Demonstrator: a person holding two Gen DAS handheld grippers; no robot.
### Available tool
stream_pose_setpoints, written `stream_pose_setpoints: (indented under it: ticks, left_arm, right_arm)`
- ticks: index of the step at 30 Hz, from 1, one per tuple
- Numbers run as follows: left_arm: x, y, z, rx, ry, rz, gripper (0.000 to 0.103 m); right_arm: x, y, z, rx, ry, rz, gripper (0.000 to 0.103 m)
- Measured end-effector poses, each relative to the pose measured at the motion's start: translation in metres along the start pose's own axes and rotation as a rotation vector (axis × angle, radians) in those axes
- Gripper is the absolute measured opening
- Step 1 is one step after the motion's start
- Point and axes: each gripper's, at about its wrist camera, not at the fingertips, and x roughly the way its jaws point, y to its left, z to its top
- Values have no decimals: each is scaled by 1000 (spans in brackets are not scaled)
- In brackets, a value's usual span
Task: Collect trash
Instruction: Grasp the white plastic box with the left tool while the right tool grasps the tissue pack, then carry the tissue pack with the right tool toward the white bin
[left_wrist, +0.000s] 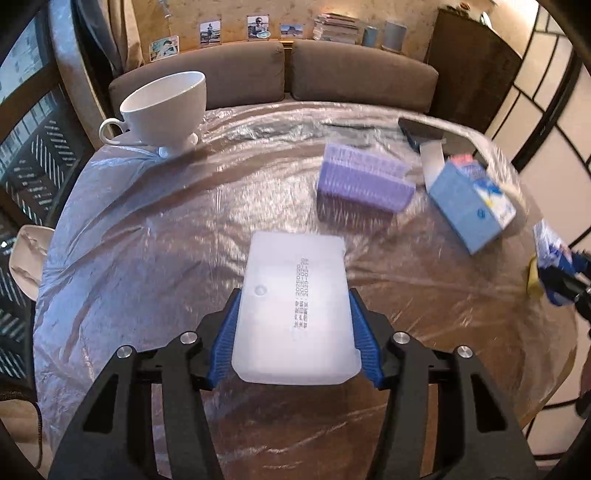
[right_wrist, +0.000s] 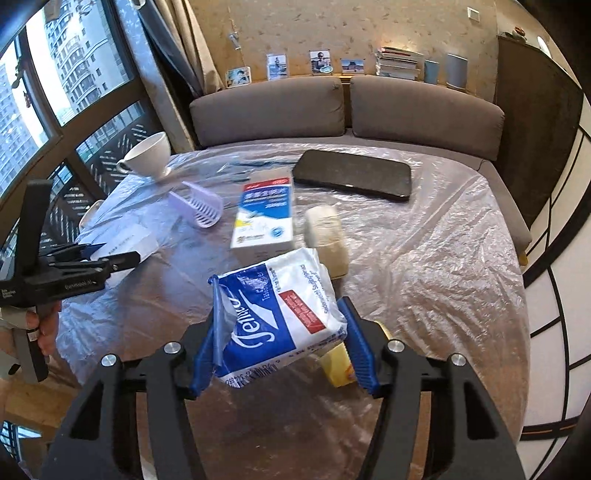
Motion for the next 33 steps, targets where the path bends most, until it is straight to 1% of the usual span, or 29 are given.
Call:
stream_pose_setpoints:
  ticks: [4, 8, 11, 20, 27, 33]
  left_arm:
    - [5, -2, -4, 37, 9, 33, 57]
    - [8, 0, 1, 24, 7, 41, 58]
    - [8, 1, 0, 13, 8, 30, 56]
    - [-9, -6, -15, 31, -3, -3, 56]
    - [-28, -9, -38, 37, 0, -37, 56]
    - [-46, -13, -59, 47, -4, -50, 56]
  right_arm:
    - [3, 9, -5, -7, 16, 14, 59]
    - [5, 18, -9, -15, 29, 22, 59]
    - [3, 24, -13, -28, 32, 24, 59]
    - [-6, 35, -26, -26, 46, 43, 59]
    - [-13, 39, -39, -3, 63, 68, 59]
    - [-22, 41, -50, 11, 74, 89, 59]
